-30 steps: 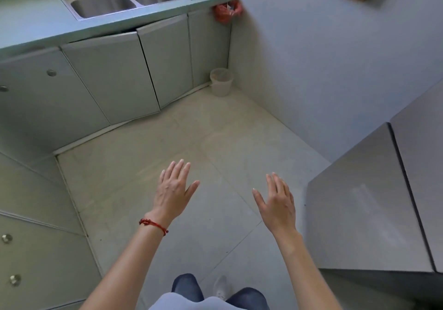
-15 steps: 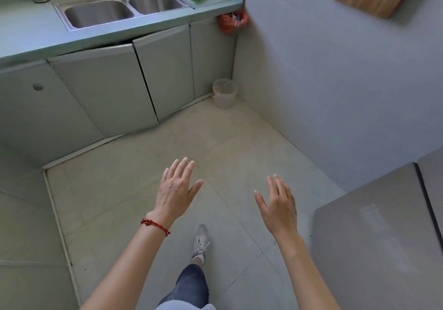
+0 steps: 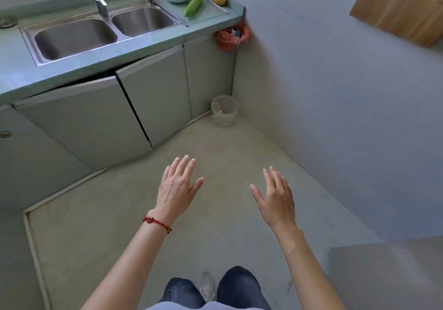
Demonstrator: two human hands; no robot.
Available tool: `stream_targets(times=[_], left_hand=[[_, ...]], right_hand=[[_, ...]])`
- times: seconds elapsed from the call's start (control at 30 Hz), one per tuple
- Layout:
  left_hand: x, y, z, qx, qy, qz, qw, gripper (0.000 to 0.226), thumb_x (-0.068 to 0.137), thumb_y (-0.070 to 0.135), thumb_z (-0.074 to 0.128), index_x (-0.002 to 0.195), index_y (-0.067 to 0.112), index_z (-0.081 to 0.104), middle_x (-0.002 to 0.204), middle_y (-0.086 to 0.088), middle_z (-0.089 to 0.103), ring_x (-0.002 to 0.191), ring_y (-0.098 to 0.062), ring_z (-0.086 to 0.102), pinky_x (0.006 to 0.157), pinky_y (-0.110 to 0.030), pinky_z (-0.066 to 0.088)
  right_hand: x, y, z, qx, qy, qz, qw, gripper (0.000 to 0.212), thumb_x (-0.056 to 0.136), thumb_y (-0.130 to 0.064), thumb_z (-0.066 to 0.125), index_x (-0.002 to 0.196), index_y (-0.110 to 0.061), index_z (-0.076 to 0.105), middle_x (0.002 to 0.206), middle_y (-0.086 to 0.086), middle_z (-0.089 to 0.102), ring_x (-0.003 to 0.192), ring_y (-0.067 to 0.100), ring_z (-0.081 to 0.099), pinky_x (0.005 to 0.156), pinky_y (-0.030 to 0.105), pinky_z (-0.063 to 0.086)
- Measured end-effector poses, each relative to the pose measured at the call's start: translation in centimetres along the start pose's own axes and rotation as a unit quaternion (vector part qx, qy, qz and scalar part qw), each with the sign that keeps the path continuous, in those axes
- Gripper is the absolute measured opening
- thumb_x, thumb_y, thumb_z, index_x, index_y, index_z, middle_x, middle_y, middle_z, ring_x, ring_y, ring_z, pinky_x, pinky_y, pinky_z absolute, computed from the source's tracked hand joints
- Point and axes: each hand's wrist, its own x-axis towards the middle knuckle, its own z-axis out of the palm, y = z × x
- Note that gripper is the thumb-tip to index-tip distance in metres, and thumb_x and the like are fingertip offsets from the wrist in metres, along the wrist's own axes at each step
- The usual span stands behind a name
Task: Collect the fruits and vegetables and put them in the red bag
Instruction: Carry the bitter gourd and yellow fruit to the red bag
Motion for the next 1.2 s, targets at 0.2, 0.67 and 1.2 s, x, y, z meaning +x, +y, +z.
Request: stream_targets(times=[0.2,0.67,1.2], left_hand=[[10.4,0.3,0.3,0.002,0.006,-0.001,1.0,0.08,0.084,0.064,0.018,0.13,0.006,0.047,0.137,-0.018,0.048,0.13,-0.038,0.04,0.105,-0.051,0.033],[34.2,1.3,-1.2,-0.001,0.03,-0.055,0.998,0.087,0.085,0.067,0.004,0.129,0.006,0.048,0.136,-0.017,0.05,0.128,-0.038,0.042,0.103,-0.051,0.036],[63.7,-4.9,-2.9,0.001,0.026,-0.054,0.998,0.069,0.087,0.058,0.029,0.14,0.014,0.032,0.151,-0.008,0.03,0.142,-0.028,0.019,0.115,-0.042,0.018]], right_hand=[[10.9,0.9,0.5,0.005,0.004,-0.002,1.0,0.074,0.082,-0.056,0.027,0.131,-0.004,0.047,0.141,0.017,0.045,0.13,0.033,0.042,0.105,0.042,0.035],[37.6,1.4,-0.8,0.006,-0.014,-0.063,0.998,0.074,0.081,-0.055,0.028,0.13,-0.004,0.049,0.14,0.016,0.047,0.13,0.032,0.043,0.102,0.043,0.039],[67.4,-3.6,2.0,0.007,0.009,-0.052,0.999,0.071,0.082,-0.053,0.031,0.129,-0.003,0.05,0.138,0.018,0.049,0.128,0.034,0.044,0.104,0.044,0.037]])
